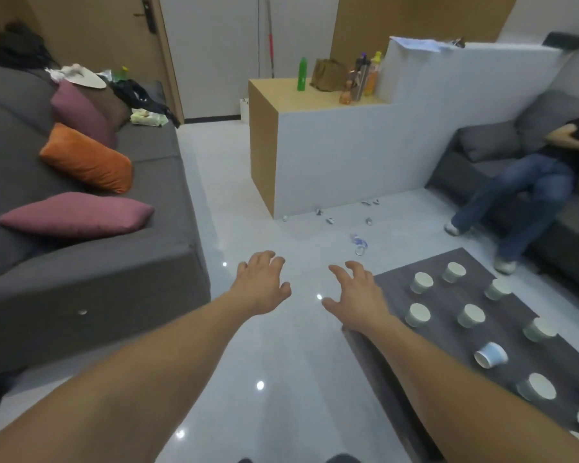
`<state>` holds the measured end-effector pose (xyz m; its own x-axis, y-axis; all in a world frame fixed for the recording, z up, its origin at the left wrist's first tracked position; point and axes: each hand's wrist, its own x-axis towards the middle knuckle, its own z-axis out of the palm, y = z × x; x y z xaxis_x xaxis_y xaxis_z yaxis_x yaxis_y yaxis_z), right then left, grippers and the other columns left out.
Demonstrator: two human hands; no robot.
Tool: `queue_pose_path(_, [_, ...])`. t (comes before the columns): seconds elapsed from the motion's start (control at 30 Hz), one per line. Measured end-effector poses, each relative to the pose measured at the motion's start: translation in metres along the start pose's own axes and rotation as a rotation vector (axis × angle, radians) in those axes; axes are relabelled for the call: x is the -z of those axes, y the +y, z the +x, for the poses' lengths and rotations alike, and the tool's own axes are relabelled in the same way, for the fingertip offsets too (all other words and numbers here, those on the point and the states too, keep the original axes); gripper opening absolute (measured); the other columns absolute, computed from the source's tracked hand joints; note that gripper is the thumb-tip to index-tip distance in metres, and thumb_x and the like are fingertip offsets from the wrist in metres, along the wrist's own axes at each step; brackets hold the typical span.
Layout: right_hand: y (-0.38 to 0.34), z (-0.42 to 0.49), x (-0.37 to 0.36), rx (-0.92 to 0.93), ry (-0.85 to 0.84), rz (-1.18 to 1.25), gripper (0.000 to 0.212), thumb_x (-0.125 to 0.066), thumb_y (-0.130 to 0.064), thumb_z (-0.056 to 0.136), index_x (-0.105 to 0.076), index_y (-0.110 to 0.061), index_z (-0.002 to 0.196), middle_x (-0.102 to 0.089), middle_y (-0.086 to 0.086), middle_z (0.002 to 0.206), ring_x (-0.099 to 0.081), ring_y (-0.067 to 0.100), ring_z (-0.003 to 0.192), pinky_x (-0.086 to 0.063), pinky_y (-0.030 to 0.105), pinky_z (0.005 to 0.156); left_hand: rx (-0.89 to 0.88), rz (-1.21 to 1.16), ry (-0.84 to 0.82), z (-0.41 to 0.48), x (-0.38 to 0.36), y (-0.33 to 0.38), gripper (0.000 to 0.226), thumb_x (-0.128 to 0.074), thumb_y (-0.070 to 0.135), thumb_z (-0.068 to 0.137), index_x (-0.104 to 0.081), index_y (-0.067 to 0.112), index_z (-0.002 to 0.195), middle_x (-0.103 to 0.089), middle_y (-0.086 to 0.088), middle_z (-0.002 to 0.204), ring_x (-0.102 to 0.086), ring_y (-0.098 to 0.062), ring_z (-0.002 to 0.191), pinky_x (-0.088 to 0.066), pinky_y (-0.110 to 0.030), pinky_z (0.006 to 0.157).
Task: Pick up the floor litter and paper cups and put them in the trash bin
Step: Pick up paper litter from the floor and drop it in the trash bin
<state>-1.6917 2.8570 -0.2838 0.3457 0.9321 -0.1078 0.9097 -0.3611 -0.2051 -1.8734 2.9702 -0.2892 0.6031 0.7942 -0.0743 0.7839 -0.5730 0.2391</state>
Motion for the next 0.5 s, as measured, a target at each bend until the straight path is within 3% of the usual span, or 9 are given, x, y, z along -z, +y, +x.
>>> queue_pose_path(0.5, [0.078,0.306,0.037,-0.006,-0.031,0.024,0.073,-0.058,-0.050,0.086,-0.024,-0.033,0.149,-0.017,0.003,0.155,-0.026,0.029,0.137,-0.036,0.043,0.104,-0.016,0.019,-0.042,0.313,0.036,0.002,0.059,-0.043,0.042,0.093,-0.029,0.017,0.145,-0.025,-0.006,0.152,-0.020,-0.025,0.140,-0.022,-0.044,0.110])
